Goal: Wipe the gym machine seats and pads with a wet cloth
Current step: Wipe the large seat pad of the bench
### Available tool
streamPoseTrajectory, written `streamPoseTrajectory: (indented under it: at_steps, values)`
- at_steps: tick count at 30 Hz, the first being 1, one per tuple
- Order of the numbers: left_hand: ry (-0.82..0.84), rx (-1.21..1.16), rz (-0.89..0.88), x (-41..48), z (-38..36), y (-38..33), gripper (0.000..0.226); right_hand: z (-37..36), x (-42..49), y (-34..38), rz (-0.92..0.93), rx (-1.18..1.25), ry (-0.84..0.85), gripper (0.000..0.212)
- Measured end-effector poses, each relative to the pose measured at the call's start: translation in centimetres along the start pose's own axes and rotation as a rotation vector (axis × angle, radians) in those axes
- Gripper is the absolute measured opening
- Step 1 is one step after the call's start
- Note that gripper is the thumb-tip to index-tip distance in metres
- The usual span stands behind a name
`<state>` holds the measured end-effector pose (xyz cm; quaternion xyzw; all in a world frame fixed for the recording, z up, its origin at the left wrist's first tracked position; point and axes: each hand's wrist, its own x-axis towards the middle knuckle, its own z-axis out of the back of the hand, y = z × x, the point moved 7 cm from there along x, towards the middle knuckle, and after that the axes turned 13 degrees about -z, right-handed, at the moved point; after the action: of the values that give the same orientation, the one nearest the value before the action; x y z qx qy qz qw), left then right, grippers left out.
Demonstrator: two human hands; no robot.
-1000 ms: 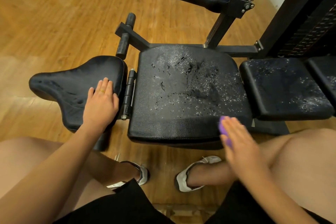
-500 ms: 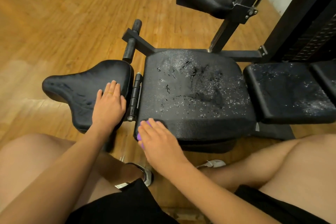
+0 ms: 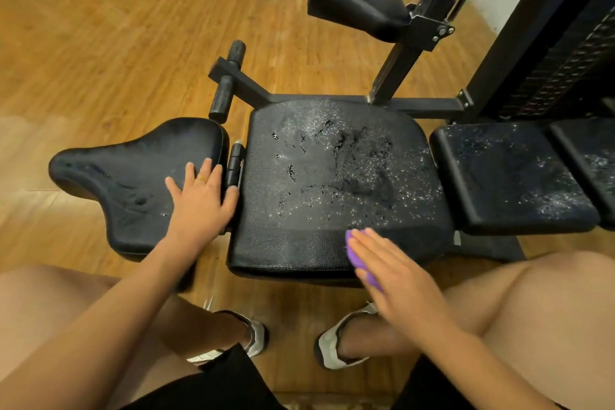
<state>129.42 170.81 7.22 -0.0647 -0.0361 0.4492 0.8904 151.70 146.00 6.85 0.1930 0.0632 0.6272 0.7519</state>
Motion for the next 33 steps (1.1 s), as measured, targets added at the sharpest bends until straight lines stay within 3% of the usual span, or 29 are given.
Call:
streamPoseTrajectory:
  at_steps: [6,13,16,27,33]
  values:
    - [0.027,-0.155,-0.185,-0.5,-1.8,-5.4,0.078,3.7,-1.4,-9.5,-0.258,0.080,-0.062,0.049]
    - [-0.003,-0.217,-0.205,-0.7,-2.1,-5.6,0.073,2.4,-1.8,-9.6,-0.478,0.182,-0.149,0.049]
    - [-0.017,-0.316,-0.211,-0.5,-1.9,-6.2,0.060,2.3,-1.5,-9.6,-0.492,0.175,-0.157,0.049]
    - [-0.052,-0.366,-0.132,-0.4,-1.7,-7.6,0.063,4.3,9.7,-14.6,-0.565,0.161,0.007,0.048]
    - [-0.053,-0.343,-0.118,-0.3,-1.4,-7.6,0.063,4.7,6.6,-13.6,-0.497,0.183,0.016,0.051]
